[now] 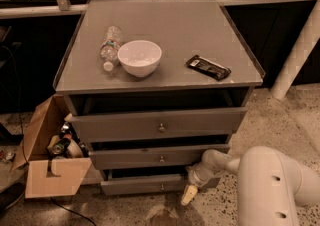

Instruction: Open bottom drawer

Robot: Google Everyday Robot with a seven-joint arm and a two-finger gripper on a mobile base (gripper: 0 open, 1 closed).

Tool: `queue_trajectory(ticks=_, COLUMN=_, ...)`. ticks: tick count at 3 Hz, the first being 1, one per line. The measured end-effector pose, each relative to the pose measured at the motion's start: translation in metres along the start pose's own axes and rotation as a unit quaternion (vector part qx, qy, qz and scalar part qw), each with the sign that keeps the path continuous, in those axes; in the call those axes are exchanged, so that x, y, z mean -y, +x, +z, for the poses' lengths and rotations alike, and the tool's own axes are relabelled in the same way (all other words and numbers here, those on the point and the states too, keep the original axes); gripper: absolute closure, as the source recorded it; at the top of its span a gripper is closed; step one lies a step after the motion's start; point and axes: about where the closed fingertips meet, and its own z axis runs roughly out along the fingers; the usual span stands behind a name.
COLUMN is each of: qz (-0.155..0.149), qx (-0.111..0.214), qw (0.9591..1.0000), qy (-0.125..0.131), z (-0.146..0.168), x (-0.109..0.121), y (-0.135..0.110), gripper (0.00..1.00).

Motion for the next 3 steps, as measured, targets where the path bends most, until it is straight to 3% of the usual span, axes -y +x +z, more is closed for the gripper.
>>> queue_trajectory(ticks=1, qz=0.006, qx=-0.007, qw=0.9999, qy=-0.007, z=0.0115, x=0.0054, y=0.0057, gripper=0.01)
queue_trajectory(ticks=3, qz=0.006, qx=-0.007, qw=0.9999, qy=-0.007, z=0.0115, x=0.0054, y=0.0057, gripper=0.45)
